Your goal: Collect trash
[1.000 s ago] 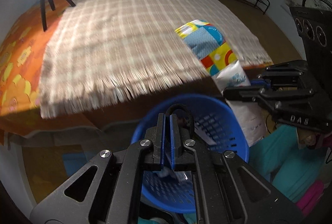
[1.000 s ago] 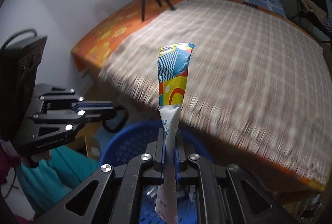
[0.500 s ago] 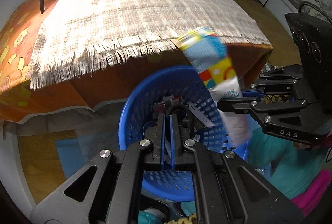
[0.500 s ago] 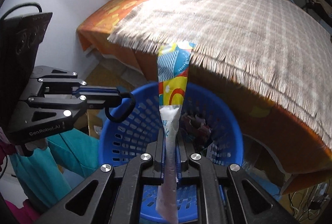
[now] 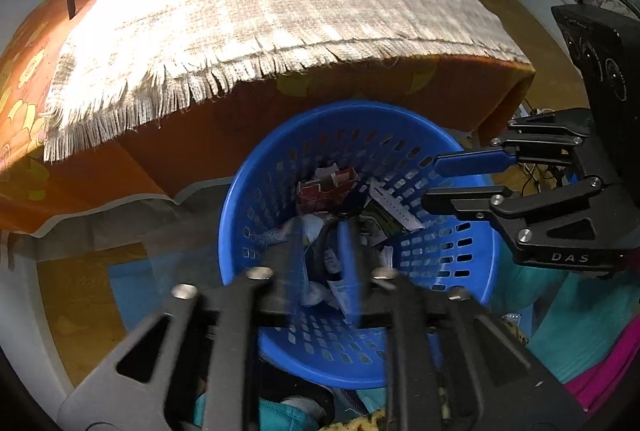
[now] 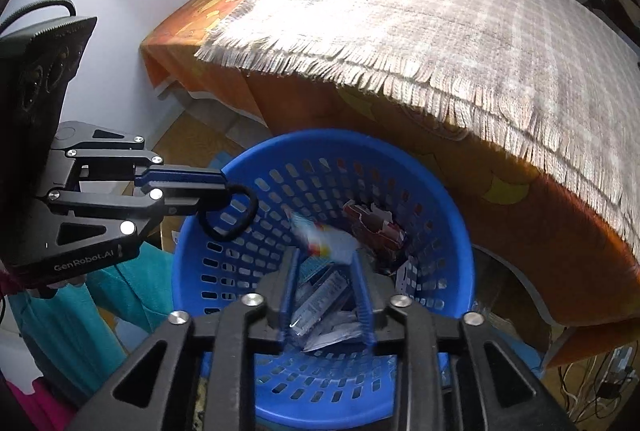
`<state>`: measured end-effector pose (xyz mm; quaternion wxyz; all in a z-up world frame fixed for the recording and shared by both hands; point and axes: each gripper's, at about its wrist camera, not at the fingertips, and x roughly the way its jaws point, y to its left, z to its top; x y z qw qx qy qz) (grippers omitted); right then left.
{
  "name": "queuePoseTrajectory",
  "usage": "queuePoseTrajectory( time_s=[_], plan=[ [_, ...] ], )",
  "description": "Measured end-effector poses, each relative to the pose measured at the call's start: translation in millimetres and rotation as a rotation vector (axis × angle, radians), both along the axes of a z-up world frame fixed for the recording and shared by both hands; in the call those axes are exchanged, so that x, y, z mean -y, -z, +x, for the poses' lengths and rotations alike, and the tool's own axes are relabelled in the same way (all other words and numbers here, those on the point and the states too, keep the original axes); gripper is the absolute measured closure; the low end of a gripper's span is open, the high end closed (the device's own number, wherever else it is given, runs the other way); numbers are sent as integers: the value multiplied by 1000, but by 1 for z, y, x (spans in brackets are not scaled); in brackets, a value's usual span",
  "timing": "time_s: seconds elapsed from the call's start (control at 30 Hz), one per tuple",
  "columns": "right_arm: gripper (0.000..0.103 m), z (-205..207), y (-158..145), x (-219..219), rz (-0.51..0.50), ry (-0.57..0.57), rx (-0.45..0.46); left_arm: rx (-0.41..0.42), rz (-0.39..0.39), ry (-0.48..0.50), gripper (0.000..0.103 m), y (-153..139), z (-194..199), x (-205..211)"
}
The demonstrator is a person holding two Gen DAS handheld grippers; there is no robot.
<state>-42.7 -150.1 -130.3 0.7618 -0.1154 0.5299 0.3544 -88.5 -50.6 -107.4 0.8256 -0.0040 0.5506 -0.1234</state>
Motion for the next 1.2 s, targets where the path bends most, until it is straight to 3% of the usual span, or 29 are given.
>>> queuePoseTrajectory(
  time_s=[0.07, 0.13, 0.3, 0.37, 0.43, 0.53, 0.83, 1.2],
  plan=[
    [70, 1, 1, 1, -3, 4, 0, 8, -1, -4, 67, -1, -2, -1],
    [55, 1, 1, 6, -5, 10, 4, 9, 0, -8, 67, -1, 1, -4],
    [39, 1, -1, 11, -13, 24, 18, 7, 9, -21, 67, 1, 2, -9],
    [33, 1, -2, 10, -19, 30, 26, 9, 7, -29, 62, 1, 2, -11],
    [27, 1, -3, 11, -23, 35, 33, 18, 9, -41, 48, 0, 2, -12],
    [19, 1, -6, 13, -34, 44, 51, 30, 9, -58, 47, -4, 3, -16],
    [15, 9, -19, 19, -55, 90, 109, 63, 18, -92, 42, -19, 14, -21],
    [8, 33, -64, 26, -36, 128, 247, 213, 41, -121, 41, -70, 49, -22]
  ],
)
